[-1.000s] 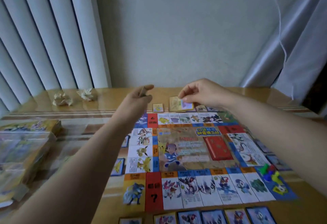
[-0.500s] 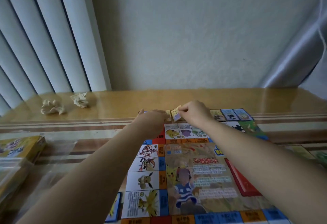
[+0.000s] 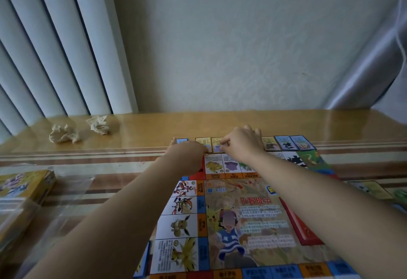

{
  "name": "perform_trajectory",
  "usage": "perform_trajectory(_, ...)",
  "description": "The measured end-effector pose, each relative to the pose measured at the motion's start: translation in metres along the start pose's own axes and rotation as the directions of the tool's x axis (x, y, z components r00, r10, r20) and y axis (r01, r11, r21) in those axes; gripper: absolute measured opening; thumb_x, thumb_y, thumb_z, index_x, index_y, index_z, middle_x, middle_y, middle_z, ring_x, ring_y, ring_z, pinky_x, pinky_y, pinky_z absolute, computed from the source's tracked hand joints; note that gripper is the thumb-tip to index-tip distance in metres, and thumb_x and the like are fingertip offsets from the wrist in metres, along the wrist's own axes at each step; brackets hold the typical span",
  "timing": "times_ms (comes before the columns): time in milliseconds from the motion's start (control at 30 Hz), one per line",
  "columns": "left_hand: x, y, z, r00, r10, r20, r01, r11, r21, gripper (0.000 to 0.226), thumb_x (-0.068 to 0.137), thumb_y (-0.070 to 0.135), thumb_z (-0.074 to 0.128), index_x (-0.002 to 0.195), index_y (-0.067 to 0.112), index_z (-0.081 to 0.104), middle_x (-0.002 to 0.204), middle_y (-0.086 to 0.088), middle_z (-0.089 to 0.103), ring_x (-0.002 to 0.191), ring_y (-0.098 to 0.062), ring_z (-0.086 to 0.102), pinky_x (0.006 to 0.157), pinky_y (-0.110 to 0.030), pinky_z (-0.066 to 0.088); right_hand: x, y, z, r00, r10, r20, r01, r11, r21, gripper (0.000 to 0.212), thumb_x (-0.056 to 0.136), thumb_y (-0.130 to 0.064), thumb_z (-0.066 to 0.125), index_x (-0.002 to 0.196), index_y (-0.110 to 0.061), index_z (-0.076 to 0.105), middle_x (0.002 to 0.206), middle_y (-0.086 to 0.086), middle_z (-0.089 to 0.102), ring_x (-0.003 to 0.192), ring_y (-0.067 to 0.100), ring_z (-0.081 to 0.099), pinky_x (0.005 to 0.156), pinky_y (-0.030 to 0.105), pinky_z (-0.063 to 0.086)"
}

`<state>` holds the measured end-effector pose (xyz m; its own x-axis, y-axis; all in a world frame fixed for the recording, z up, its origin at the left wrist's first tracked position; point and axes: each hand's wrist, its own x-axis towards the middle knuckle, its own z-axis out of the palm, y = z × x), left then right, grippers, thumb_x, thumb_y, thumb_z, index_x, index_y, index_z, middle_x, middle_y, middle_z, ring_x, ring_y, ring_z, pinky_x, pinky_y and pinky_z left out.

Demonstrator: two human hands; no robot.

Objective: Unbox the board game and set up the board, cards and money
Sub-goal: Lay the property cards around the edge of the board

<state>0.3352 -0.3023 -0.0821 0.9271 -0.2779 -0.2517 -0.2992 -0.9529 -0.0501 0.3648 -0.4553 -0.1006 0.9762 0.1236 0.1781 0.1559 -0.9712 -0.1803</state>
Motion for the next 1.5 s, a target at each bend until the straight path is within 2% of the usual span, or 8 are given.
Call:
perform_trajectory(200, -0.006, 0.003, -0.006, 0.999, -0.006, -0.053, 0.006, 1.0, -0.004, 0.06, 0.092, 0.003, 0.042, 0.146, 0.026, 0.033, 0.151, 0.003, 0.034, 0.139, -0.018, 0.03, 0.115, -0.057, 0.006, -0.004, 0.01, -0.032, 0.998, 0.019, -0.065, -0.014, 0.997, 0.082, 0.025, 0.097, -0.031, 0.049, 0.113, -0.036, 0.067, 0.127, -0.007, 0.059, 0.122, 0.023, 0.041, 0.101, 0.039, 0.026)
perform_trajectory(333, -0.021, 0.004, -0.022, 0.955, -0.04, -0.293, -0.07, 0.932, -0.357, 0.058, 0.095, 0.001, 0.039, 0.147, 0.024, 0.03, 0.14, -0.005, 0.046, 0.112, -0.021, 0.054, 0.094, -0.032, 0.047, -0.022, 0.006, -0.071, 0.999, -0.002, -0.052, 0.016, 0.964, 0.265, 0.027, 0.099, -0.023, 0.046, 0.116, -0.028, 0.067, 0.126, -0.007, 0.063, 0.106, 0.019, 0.055, 0.101, 0.035, 0.036)
perform_trajectory(400, -0.04, 0.007, -0.031, 0.931, -0.102, -0.351, -0.188, 0.689, -0.7, 0.043, 0.102, 0.02, 0.037, 0.145, 0.019, 0.035, 0.12, -0.01, 0.057, 0.089, -0.019, 0.06, 0.077, -0.03, 0.054, -0.041, -0.001, -0.093, 0.998, -0.055, -0.003, 0.051, 0.899, 0.434, 0.027, 0.099, -0.018, 0.046, 0.118, -0.021, 0.066, 0.12, -0.003, 0.065, 0.108, 0.015, 0.059, 0.091, 0.025, 0.041)
perform_trajectory(533, -0.101, 0.024, -0.042, 0.991, -0.066, -0.118, -0.133, -0.328, -0.935, 0.069, 0.084, 0.067, 0.032, 0.121, 0.012, 0.053, 0.088, -0.011, 0.064, 0.067, -0.018, 0.062, 0.057, -0.03, 0.052, -0.087, -0.018, -0.132, 0.988, -0.148, 0.049, 0.089, 0.796, 0.599, 0.024, 0.098, -0.023, 0.049, 0.114, -0.019, 0.067, 0.095, -0.013, 0.066, 0.097, 0.01, 0.062, 0.093, 0.03, 0.047)
perform_trajectory(667, -0.148, 0.052, -0.043, 0.995, 0.085, -0.052, 0.014, -0.64, -0.768, 0.092, 0.079, 0.08, 0.021, 0.098, 0.0, 0.062, 0.073, -0.011, 0.062, 0.055, -0.017, 0.059, 0.053, -0.027, 0.055, -0.132, -0.031, -0.155, 0.973, -0.191, 0.131, 0.044, 0.707, 0.706, 0.029, 0.092, -0.037, 0.057, 0.098, -0.012, 0.072, 0.083, -0.014, 0.067, 0.074, -0.013, 0.058, 0.072, 0.017, 0.039)
perform_trajectory(933, -0.206, 0.082, -0.062, 0.98, 0.156, -0.119, -0.023, -0.51, -0.86, 0.073, 0.09, 0.065, 0.027, 0.11, 0.003, 0.06, 0.084, -0.014, 0.068, 0.07, -0.019, 0.067, 0.065, -0.03, 0.057, -0.184, -0.03, -0.189, 0.984, -0.159, 0.085, 0.052, 0.699, 0.713, 0.02, 0.08, -0.034, 0.074, 0.071, -0.018, 0.065, 0.06, -0.014, 0.064, 0.053, -0.012, 0.056, 0.052, 0.006, 0.038)
perform_trajectory(1167, -0.231, 0.084, -0.08, 0.948, 0.183, -0.262, -0.202, -0.293, -0.935, 0.024, 0.099, 0.005, 0.036, 0.116, 0.002, 0.054, 0.102, -0.018, 0.07, 0.095, -0.023, 0.068, 0.087, -0.037, 0.054, -0.206, -0.026, -0.213, 0.988, -0.153, -0.033, 0.127, 0.655, 0.745, 0.02, 0.084, -0.023, 0.07, 0.067, -0.016, 0.064, 0.058, -0.002, 0.067, 0.058, -0.003, 0.063, 0.074, 0.014, 0.04)
perform_trajectory(1500, -0.224, 0.146, -0.052, 0.943, -0.028, -0.332, -0.333, -0.15, -0.931, 0.012, 0.095, 0.005, 0.05, 0.094, 0.008, 0.062, 0.079, -0.007, 0.065, 0.071, -0.016, 0.06, 0.074, -0.029, 0.053, -0.244, 0.016, -0.197, 1.0, 0.016, 0.025, -0.029, 0.621, 0.783, 0.014, 0.086, -0.026, 0.068, 0.096, -0.016, 0.072, 0.081, -0.003, 0.067, 0.068, 0.005, 0.055, 0.066, 0.019, 0.045)
